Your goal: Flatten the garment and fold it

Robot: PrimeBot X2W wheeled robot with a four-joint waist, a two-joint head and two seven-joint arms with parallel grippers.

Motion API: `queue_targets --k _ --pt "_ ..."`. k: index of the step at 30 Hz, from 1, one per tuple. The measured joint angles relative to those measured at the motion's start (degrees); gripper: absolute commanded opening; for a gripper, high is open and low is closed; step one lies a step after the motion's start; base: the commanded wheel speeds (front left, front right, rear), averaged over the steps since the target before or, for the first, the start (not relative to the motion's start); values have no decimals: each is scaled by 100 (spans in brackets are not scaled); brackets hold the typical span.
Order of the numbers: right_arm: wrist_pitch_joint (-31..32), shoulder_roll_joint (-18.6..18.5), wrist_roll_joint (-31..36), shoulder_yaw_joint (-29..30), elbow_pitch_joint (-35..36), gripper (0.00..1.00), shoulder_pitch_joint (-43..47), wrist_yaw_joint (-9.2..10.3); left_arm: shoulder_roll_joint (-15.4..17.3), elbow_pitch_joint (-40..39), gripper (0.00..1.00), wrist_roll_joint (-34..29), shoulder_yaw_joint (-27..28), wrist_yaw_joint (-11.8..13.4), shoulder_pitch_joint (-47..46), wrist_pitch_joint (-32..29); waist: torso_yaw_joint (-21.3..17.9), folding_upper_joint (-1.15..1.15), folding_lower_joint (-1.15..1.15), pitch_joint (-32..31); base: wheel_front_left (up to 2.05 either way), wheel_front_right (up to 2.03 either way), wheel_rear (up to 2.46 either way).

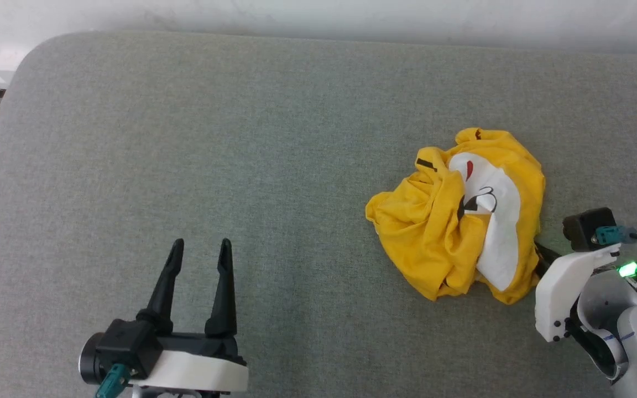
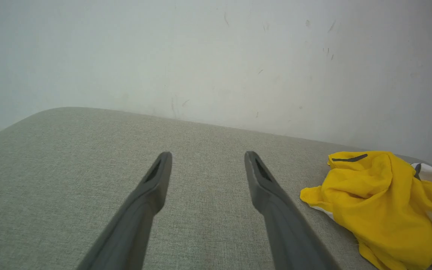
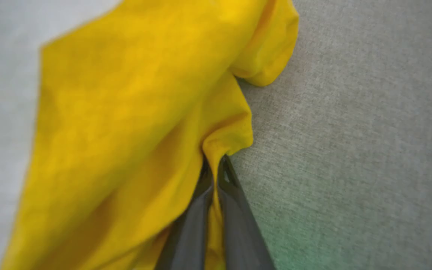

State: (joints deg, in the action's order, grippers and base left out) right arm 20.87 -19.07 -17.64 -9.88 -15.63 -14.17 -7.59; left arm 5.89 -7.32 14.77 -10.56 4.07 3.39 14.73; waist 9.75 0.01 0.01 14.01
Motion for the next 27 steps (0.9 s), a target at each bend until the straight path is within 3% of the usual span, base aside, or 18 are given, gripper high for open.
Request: queue_targets --k 8,13,16,22,27 --pt "-303 -220 54 391 461 0 -547 -2 -4 111 100 -112 130 -52 130 0 -211 0 0 -270 0 0 0" --pt "-268 -353 220 1357 1137 0 -557 -2 -5 129 100 -124 155 -57 255 1 -472 0 -1 -565 0 0 0" --pt "-144 -305 422 2127 1558 0 -30 -2 3 144 100 -125 163 -58 367 0 -619 0 -2 -705 0 0 0" --pt "38 528 876 3584 1862 0 1941 0 44 174 100 -126 132 -96 402 -10 -773 0 -2 -802 0 0 0" --pt "55 1267 1091 3764 1438 0 2832 3 140 180 100 -126 136 -96 477 -92 -789 0 -1 -800 0 0 0"
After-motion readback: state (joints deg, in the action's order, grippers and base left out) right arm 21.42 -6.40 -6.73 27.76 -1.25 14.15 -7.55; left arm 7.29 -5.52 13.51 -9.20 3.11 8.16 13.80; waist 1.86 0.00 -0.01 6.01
